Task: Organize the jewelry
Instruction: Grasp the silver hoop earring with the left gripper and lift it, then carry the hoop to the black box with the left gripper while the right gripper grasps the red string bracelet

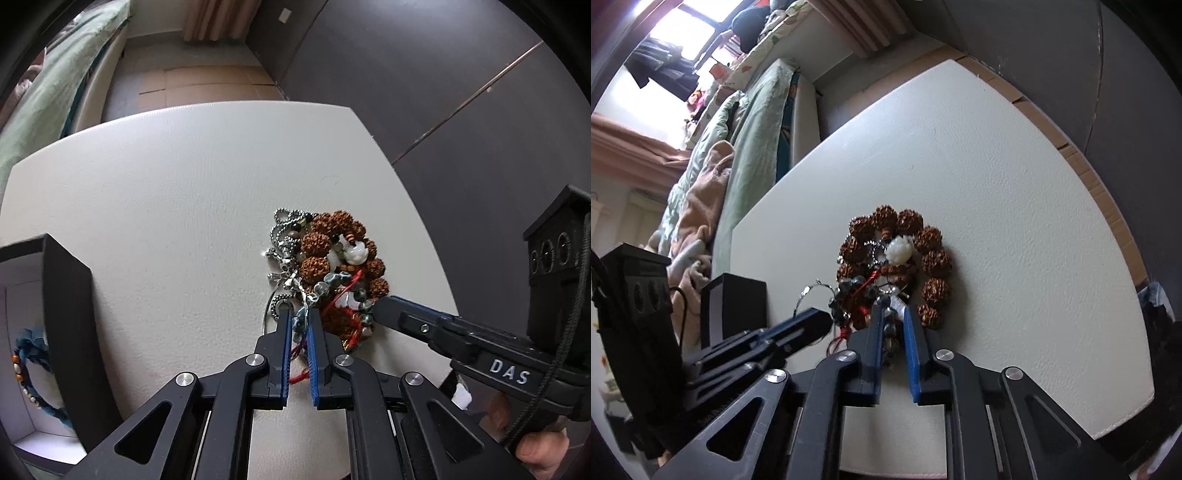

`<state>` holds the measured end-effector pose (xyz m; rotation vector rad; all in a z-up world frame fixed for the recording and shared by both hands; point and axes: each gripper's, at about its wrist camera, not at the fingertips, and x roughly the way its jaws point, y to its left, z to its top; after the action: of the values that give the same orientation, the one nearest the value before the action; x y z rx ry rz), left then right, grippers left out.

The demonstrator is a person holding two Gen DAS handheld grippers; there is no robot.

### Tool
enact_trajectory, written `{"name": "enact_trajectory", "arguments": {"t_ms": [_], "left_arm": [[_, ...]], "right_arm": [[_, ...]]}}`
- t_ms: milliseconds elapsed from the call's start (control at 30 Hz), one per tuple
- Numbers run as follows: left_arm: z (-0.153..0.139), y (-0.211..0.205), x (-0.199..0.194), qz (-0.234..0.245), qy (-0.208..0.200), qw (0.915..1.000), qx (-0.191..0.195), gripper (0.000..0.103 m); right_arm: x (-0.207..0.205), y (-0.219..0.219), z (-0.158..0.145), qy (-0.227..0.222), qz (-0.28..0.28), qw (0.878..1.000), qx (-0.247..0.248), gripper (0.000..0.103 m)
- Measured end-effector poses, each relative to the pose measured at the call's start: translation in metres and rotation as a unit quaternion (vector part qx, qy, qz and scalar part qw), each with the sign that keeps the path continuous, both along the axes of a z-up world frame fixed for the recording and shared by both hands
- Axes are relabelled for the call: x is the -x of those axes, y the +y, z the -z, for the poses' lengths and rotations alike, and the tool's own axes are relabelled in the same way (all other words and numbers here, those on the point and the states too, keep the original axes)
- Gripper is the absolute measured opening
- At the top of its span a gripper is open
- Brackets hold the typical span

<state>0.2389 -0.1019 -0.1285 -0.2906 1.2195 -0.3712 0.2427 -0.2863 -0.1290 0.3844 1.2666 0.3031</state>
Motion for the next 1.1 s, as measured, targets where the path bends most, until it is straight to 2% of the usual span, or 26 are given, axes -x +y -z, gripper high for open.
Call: {"name": "enact_trajectory", "arguments": {"t_ms": [67, 167, 233, 433, 500, 533, 633, 800, 933, 1100], "left_arm": [[-0.003, 0.001, 0.001, 0.002, -0.002, 1.0, 0.003, 0.006], [-0.007, 0.007, 0.004, 0.0, -0.009, 1.0, -0.002, 0.002], [-0.01, 0.011, 0.005, -0.004, -0.014, 0.9999, -0.001, 0.002], [-0.023, 0.029, 0.006, -0.026, -0.028, 0.9993, 0.006, 0.001], [-0.028, 0.038, 0.007, -0.034, -0.035, 0.9988, 0.007, 0.001], [-0.03, 0.041, 0.007, -0.037, -0.038, 0.9986, 0.007, 0.001], [-0.037, 0.052, 0.009, -0.047, -0.046, 0.9978, 0.01, 0.001], [-0.051, 0.07, 0.013, -0.064, -0.064, 0.9958, 0.013, 0.001], [-0.061, 0.084, 0.018, -0.076, -0.074, 0.9942, 0.018, 0.001], [-0.072, 0.095, 0.026, -0.086, -0.086, 0.9923, 0.023, 0.001]], "right_arm": [[0.002, 0.0, -0.005, -0.009, 0.0, 1.0, 0.004, 0.014], [0.005, 0.001, -0.009, -0.009, -0.013, 1.0, -0.027, 0.015], [0.007, 0.007, -0.004, 0.005, -0.023, 0.999, -0.043, 0.02], [0.011, 0.026, 0.012, 0.047, -0.05, 0.995, -0.073, 0.022], [0.013, 0.032, 0.017, 0.063, -0.056, 0.992, -0.092, 0.033], [0.013, 0.034, 0.018, 0.063, -0.057, 0.992, -0.094, 0.043], [0.015, 0.04, 0.02, 0.065, -0.059, 0.992, -0.091, 0.045], [0.015, 0.049, 0.038, 0.102, -0.047, 0.989, -0.094, 0.045], [0.012, 0.05, 0.033, 0.086, -0.028, 0.993, -0.079, 0.045], [0.007, 0.062, 0.026, 0.062, -0.003, 0.998, -0.031, 0.045]]}}
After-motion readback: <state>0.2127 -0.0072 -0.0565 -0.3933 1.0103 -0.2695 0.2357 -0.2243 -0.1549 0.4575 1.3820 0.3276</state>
